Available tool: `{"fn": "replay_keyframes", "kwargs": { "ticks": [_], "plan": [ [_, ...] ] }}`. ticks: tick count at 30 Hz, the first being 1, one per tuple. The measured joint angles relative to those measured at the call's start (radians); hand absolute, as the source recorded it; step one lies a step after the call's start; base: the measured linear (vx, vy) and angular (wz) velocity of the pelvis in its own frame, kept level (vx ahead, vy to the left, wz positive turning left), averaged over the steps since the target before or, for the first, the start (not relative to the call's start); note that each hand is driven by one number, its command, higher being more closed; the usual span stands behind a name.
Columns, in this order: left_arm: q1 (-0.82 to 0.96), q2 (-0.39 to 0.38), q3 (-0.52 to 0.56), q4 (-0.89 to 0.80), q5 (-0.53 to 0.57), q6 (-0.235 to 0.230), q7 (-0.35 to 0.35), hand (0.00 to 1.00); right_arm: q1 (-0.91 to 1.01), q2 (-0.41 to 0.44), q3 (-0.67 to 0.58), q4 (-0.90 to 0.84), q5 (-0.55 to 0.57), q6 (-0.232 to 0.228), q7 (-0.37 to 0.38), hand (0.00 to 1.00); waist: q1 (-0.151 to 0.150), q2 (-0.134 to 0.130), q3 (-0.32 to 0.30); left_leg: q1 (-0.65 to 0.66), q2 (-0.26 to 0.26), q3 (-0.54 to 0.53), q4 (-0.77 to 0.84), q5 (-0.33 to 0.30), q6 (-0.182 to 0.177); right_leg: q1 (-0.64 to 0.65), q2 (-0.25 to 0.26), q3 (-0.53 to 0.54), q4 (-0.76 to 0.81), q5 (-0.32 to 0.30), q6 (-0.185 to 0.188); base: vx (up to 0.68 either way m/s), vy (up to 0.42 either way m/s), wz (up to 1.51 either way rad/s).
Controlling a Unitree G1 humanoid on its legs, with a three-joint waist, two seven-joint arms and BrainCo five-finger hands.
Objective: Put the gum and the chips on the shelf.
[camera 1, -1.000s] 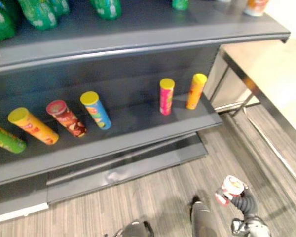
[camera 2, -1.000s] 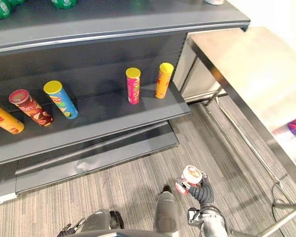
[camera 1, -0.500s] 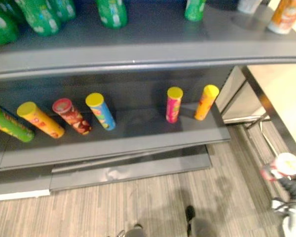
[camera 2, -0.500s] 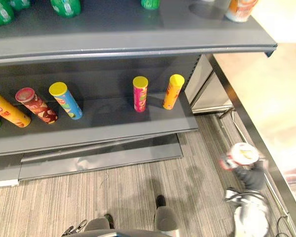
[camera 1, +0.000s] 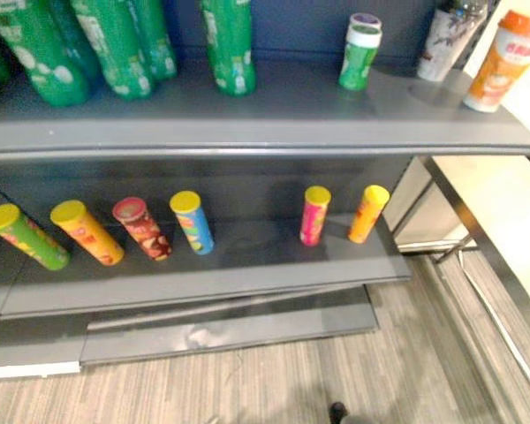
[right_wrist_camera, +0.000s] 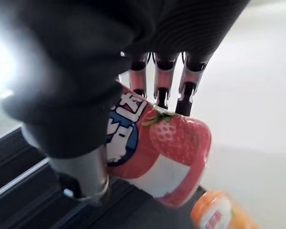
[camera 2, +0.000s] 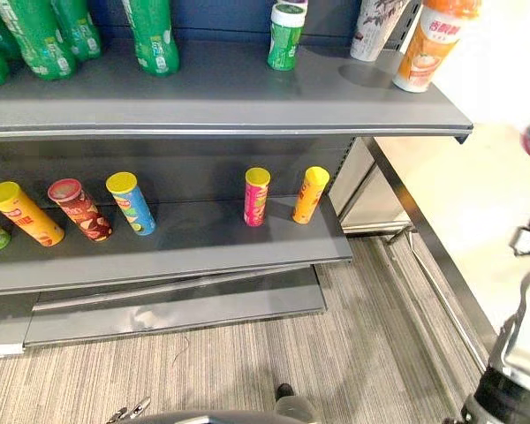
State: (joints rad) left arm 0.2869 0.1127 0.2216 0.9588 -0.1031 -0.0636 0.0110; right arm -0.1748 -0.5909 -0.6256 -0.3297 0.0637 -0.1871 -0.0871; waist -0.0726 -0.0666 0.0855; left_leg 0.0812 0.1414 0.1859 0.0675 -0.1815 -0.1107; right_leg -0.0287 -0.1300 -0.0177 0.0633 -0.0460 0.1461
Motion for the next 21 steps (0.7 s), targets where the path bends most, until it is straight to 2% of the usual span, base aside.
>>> {"fn": "replay_keyframes", "kwargs": {
  "ticks": [2,3,5,8,10,14,16,21],
  "plan": [
    [0.002,0.002,0.000,0.002,0.000,0.000,-0.011,0.00,-0.070,-0.087,0.106,0.086,0.046,-0.001,0.035,1.00,0.005,-0.002,-0.002,0.006,-0.002,-0.006,-0.021,0.017,-0.002,0.000,0.000,-0.001,0.000,0.000,0.000,-0.03,-0.016,0.09],
    [0.002,0.001,0.000,0.004,0.000,-0.001,-0.013,0.00,-0.088,-0.103,0.130,0.106,0.062,-0.001,0.045,1.00,0.010,-0.002,-0.003,0.009,-0.002,-0.006,-0.028,0.021,-0.002,0.000,0.000,-0.001,0.000,0.000,0.000,-0.04,-0.019,0.05],
    [0.002,0.000,-0.004,0.025,0.001,-0.001,-0.017,0.00,-0.182,-0.176,0.249,0.207,0.103,0.002,0.077,1.00,0.023,0.007,-0.009,0.008,-0.001,-0.008,-0.044,0.035,-0.001,0.000,0.004,-0.002,-0.019,0.021,-0.004,-0.04,-0.014,0.02],
    [0.003,0.003,-0.012,0.038,0.001,-0.001,-0.018,0.00,-0.292,-0.238,0.376,0.307,0.179,0.011,0.111,1.00,0.030,0.008,-0.009,0.008,-0.007,-0.012,-0.067,0.054,0.001,0.002,0.000,-0.004,-0.036,0.033,-0.003,-0.05,-0.005,0.04],
    [0.002,0.007,-0.019,0.038,0.001,0.000,-0.018,0.00,-0.377,-0.273,0.485,0.380,0.245,0.024,0.144,1.00,0.048,0.007,-0.010,0.008,-0.007,-0.019,-0.070,0.062,0.001,0.003,0.000,-0.006,-0.037,0.033,-0.003,-0.05,-0.011,0.08],
    [0.002,0.009,-0.027,0.039,-0.001,0.000,-0.019,0.00,-0.496,-0.293,0.633,0.475,0.345,0.049,0.182,1.00,0.057,0.007,-0.012,0.008,-0.007,-0.046,-0.093,0.085,0.001,0.015,0.001,-0.030,-0.047,0.037,-0.008,-0.04,-0.022,0.22],
    [0.000,0.010,-0.031,0.040,-0.001,0.001,-0.022,0.00,-0.560,-0.297,0.711,0.524,0.413,0.070,0.207,1.00,0.071,0.007,-0.012,0.008,-0.006,-0.057,-0.103,0.097,-0.001,0.014,0.002,-0.035,-0.052,0.042,-0.009,-0.02,-0.014,0.11],
    [-0.004,0.015,-0.045,0.041,-0.004,0.001,-0.027,0.00,-0.658,-0.297,0.837,0.595,0.500,0.109,0.240,1.00,0.088,0.008,-0.012,-0.008,-0.007,-0.060,-0.102,0.106,0.001,0.014,0.002,-0.037,-0.074,0.062,-0.011,-0.04,-0.001,0.01]
  ]
}}
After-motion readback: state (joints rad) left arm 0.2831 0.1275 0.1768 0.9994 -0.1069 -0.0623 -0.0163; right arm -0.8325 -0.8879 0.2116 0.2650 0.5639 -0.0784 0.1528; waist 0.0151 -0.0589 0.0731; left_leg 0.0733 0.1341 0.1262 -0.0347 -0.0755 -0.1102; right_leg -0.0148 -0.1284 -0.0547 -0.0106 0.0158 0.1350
